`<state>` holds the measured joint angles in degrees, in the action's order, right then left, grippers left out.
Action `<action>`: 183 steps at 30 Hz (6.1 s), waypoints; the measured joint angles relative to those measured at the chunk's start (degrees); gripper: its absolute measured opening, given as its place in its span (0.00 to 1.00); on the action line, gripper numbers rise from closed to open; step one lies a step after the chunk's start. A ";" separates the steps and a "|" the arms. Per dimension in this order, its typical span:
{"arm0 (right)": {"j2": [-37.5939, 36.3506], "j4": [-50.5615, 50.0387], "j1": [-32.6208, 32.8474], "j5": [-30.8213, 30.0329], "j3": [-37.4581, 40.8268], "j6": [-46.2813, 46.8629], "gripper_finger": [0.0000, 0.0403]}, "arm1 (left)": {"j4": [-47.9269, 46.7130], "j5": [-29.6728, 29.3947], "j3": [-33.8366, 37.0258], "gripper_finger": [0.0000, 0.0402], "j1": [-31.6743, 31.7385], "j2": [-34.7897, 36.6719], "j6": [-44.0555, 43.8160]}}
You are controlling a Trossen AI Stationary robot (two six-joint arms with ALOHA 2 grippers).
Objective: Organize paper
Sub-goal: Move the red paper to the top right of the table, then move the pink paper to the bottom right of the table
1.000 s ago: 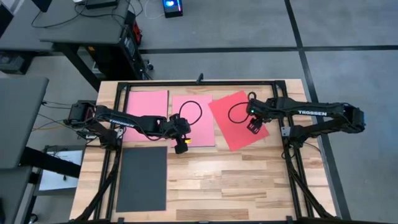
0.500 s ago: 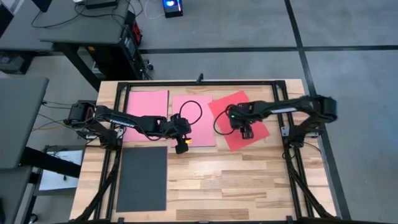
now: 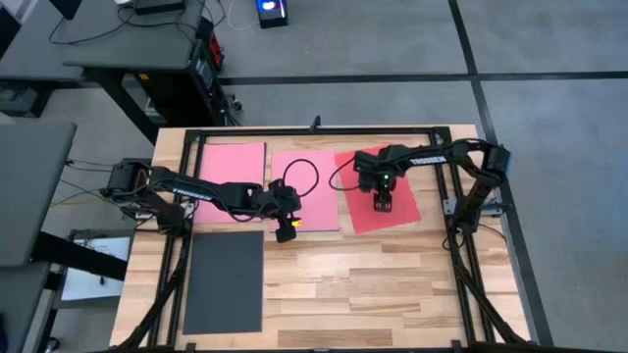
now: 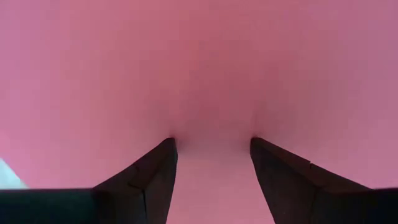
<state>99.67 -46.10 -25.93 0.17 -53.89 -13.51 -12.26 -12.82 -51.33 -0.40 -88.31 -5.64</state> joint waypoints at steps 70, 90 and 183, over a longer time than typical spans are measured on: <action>-11.43 27.32 11.79 9.15 3.56 15.09 0.46 | -0.49 5.01 0.02 0.50 4.18 -0.42 -2.98; 2.51 34.74 23.40 -7.97 3.43 5.29 0.46 | 2.65 9.81 -0.27 0.50 11.08 -11.43 -2.46; 2.77 75.05 7.76 18.70 12.24 52.60 0.34 | 4.01 12.07 -0.31 0.50 11.04 -13.90 -3.02</action>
<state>102.43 28.95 -18.17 18.87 -41.65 39.09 -8.25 -0.75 -51.64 10.63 -102.21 -8.67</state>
